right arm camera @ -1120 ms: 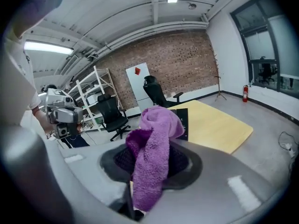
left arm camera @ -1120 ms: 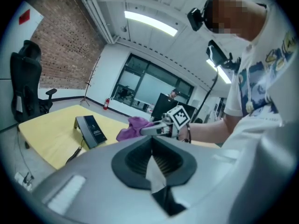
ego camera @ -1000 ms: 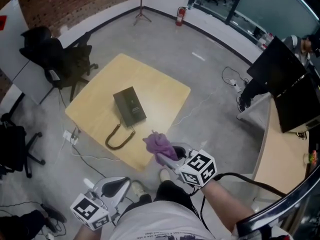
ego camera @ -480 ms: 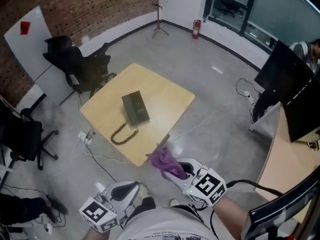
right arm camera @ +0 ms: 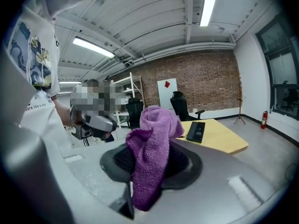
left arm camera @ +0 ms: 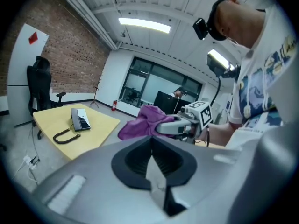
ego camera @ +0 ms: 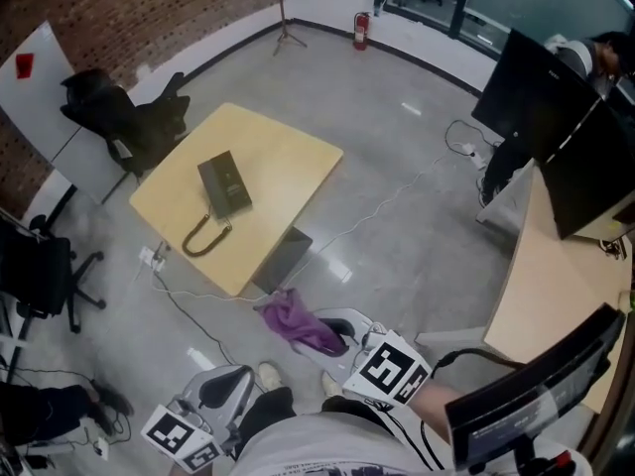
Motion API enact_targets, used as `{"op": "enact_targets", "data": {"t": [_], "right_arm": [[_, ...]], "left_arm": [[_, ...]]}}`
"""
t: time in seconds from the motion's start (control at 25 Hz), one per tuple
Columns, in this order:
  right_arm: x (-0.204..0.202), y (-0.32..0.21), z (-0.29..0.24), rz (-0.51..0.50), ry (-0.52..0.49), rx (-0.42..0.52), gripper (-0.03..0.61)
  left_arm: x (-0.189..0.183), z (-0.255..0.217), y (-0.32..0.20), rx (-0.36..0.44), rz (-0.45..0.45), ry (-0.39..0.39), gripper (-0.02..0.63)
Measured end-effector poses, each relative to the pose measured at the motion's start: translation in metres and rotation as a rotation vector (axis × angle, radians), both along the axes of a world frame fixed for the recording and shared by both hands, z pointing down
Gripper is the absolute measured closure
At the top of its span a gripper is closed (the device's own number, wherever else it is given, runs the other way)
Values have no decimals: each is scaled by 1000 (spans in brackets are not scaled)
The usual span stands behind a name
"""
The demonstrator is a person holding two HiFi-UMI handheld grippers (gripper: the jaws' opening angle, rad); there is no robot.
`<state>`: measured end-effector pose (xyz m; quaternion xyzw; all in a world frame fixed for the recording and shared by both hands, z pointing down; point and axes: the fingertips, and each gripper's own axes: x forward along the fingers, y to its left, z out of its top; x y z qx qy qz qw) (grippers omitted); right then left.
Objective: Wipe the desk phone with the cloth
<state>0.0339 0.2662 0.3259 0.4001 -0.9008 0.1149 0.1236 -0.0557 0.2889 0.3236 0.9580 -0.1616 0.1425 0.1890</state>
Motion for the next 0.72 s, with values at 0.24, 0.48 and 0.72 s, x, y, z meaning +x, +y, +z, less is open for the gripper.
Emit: {"op": "enact_targets", "data": {"t": [0.24,0.48,0.72], "right_arm": [[-8,14,-13,56,4,28,457],[-36,22,-27,102,-8,48,457],[-69,25,-32,103,-1,54,457]], "left_arm": [[-10,-5,6,14,43,24,609],[-34,-21,10,2,76,68,609],[-67,-14,10,-13,82,69,609]]}}
